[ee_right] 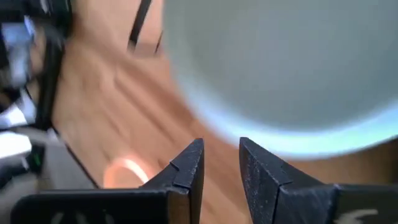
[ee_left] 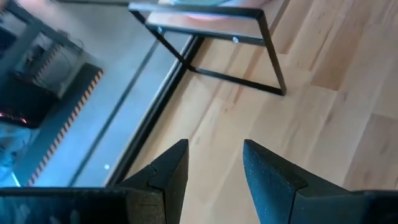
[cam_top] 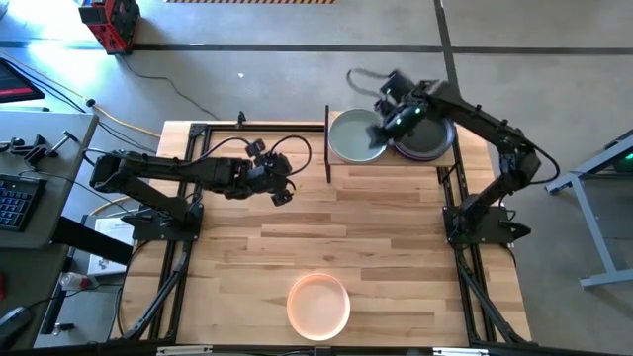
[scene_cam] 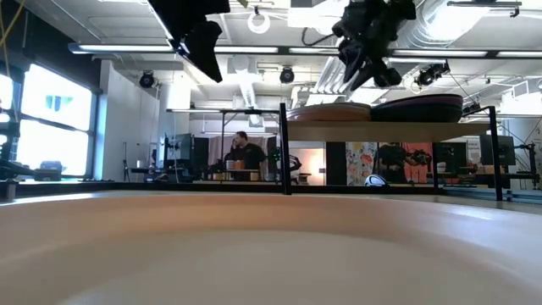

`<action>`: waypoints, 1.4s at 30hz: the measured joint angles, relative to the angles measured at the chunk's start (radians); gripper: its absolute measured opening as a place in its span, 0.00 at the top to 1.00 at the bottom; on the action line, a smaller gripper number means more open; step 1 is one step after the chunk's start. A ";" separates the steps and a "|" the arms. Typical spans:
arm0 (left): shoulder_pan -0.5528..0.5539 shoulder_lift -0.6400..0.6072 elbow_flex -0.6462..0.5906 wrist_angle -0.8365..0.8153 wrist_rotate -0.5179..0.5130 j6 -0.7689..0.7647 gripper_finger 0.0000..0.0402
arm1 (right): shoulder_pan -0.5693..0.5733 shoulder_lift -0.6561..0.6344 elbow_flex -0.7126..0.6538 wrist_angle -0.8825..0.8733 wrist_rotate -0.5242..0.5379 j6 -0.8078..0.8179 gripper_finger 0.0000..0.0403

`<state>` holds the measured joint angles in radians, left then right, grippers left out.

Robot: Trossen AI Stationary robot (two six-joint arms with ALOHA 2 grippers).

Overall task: Place and stack plates onto a shelf
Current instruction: Stack the light orange plate on top of the blue plate on the shelf

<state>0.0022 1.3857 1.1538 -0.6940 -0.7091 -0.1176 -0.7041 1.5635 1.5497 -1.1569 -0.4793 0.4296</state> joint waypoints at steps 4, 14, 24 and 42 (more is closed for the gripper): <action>0.017 0.000 0.000 -0.035 0.018 -0.056 0.65 | 0.157 0.000 0.000 -0.051 0.026 0.011 0.80; 0.079 0.000 0.000 -0.159 0.019 -0.098 0.65 | 0.538 0.000 0.000 -0.049 0.248 0.291 0.80; 0.172 0.000 0.000 -0.182 0.019 -0.019 0.65 | 0.807 0.010 0.000 0.000 0.494 0.568 0.80; 0.302 0.000 0.000 -0.178 0.150 0.052 0.65 | 1.014 0.260 0.000 0.154 0.440 0.620 0.66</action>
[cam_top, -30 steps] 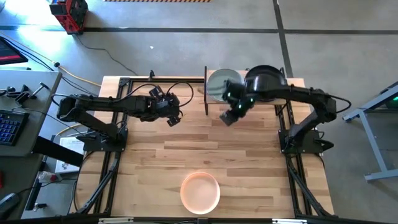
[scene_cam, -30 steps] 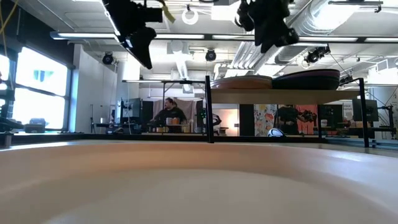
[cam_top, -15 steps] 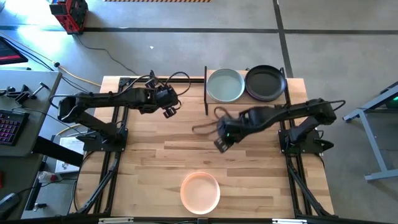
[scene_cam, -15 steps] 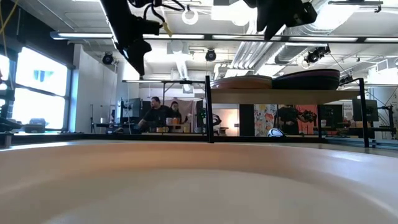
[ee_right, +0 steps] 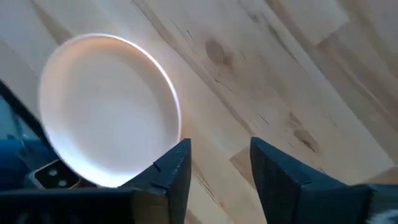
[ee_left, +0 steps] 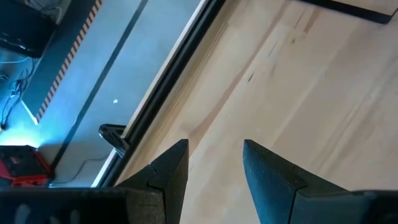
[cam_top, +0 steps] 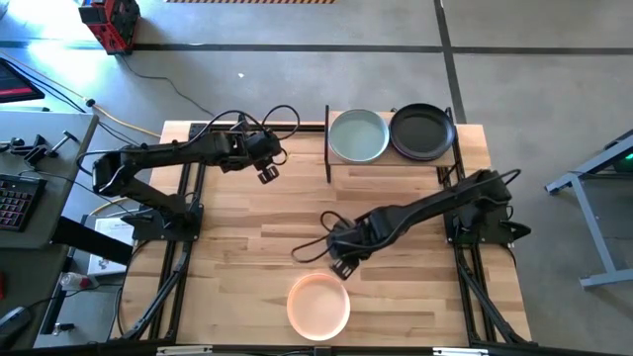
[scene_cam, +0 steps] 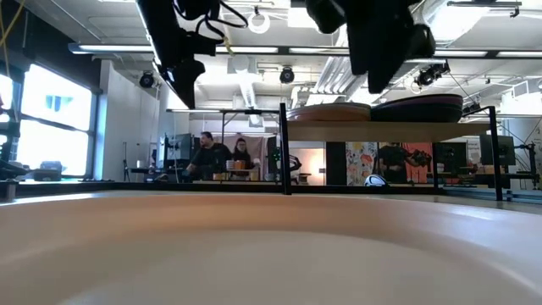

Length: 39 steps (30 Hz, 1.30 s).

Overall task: Place and stack plates onto a shelf
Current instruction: Stack the light orange plate on top of the blue plate on the shelf

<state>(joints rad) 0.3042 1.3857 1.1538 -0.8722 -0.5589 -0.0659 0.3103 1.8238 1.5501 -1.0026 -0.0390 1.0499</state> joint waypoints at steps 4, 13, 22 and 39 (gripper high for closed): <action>0.004 0.000 0.000 -0.001 0.003 0.003 0.65 | -0.001 0.060 0.000 0.025 -0.032 -0.050 0.63; 0.003 0.000 0.000 -0.030 0.003 0.044 0.65 | -0.001 0.159 0.000 0.097 -0.083 -0.182 0.63; 0.004 0.000 0.000 -0.059 0.003 0.044 0.65 | -0.010 0.243 0.000 0.238 -0.108 -0.243 0.63; 0.005 0.000 0.000 -0.081 0.002 0.043 0.65 | 0.007 0.333 0.003 0.261 -0.160 -0.245 0.63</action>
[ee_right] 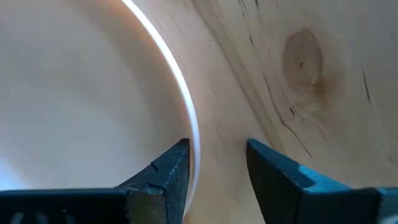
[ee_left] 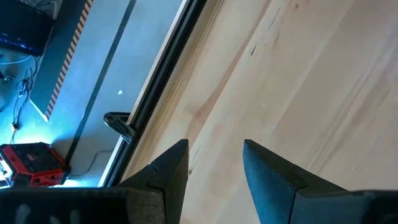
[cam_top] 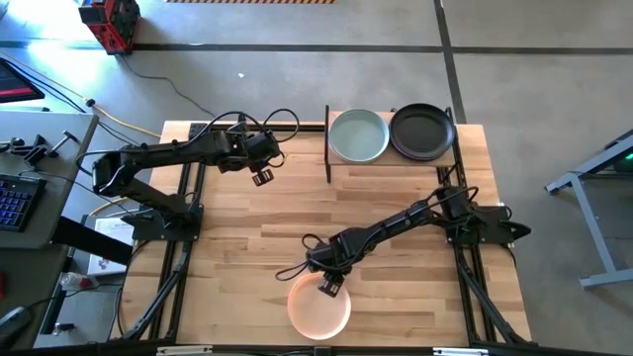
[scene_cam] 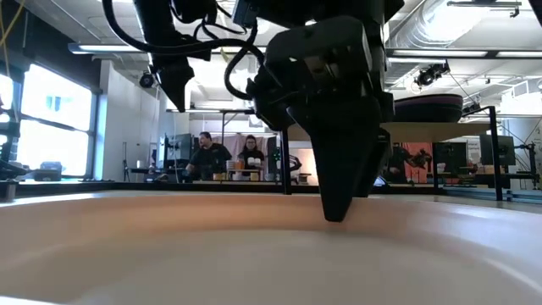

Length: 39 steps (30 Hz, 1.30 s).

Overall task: Place and stack plates onto a shelf
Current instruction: Stack the light orange plate on top of the blue plate on the shelf

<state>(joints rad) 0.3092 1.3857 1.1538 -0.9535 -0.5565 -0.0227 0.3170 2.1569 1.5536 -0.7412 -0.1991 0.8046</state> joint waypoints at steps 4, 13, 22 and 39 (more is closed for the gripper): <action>0.000 0.000 0.000 0.001 0.000 -0.001 0.65 | -0.003 0.001 0.000 -0.004 -0.002 0.007 0.68; 0.000 0.000 0.000 0.009 0.000 -0.002 0.65 | -0.030 -0.007 -0.003 -0.041 -0.049 -0.028 0.97; 0.000 0.000 0.000 0.028 0.000 -0.010 0.65 | -0.119 -0.051 -0.006 -0.178 -0.041 -0.199 1.00; 0.005 0.000 0.000 0.032 0.053 -0.064 0.65 | -0.353 -0.255 -0.005 -0.370 -0.041 -0.526 1.00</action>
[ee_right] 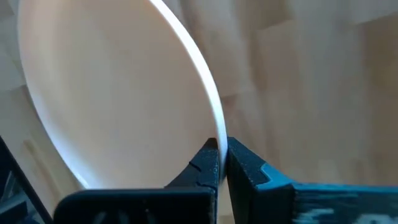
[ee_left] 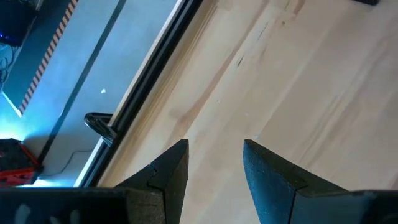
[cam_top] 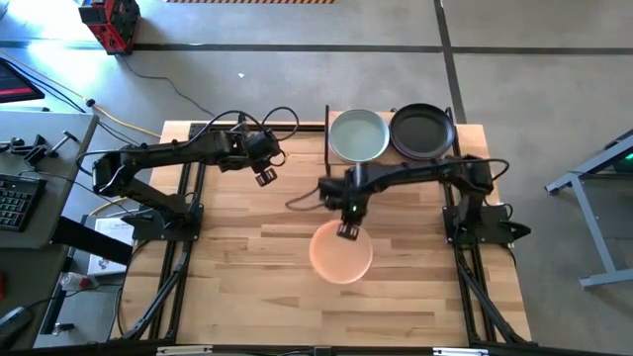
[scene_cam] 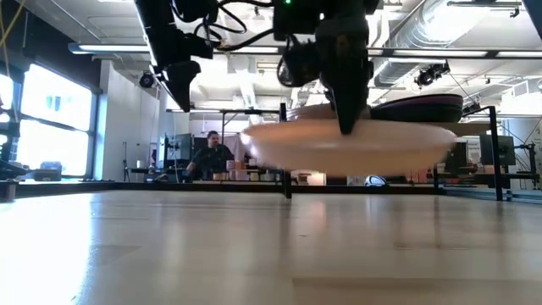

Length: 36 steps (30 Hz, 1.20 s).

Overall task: Place and stack plates onto a shelf
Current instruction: Stack the light orange plate on top of the blue plate on the shelf

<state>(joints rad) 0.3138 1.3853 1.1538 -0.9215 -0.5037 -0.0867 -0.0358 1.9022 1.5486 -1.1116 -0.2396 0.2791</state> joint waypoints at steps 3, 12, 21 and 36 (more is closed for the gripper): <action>0.001 0.000 0.000 -0.001 0.000 -0.024 0.65 | -0.059 -0.048 0.000 -0.029 -0.004 -0.038 1.00; 0.001 0.000 0.000 -0.001 0.001 -0.101 0.65 | -0.277 -0.224 0.001 -0.075 -0.031 -0.071 1.00; 0.001 0.000 0.000 -0.001 0.013 -0.148 0.65 | -0.506 -0.363 0.002 -0.054 -0.030 -0.020 1.00; 0.001 0.000 0.000 -0.001 0.031 -0.151 0.65 | -0.768 -0.399 0.002 0.078 -0.014 0.093 1.00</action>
<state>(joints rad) 0.3149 1.3854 1.1534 -0.9230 -0.4728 -0.2375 -0.8041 1.5032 1.5501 -1.0335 -0.2535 0.3725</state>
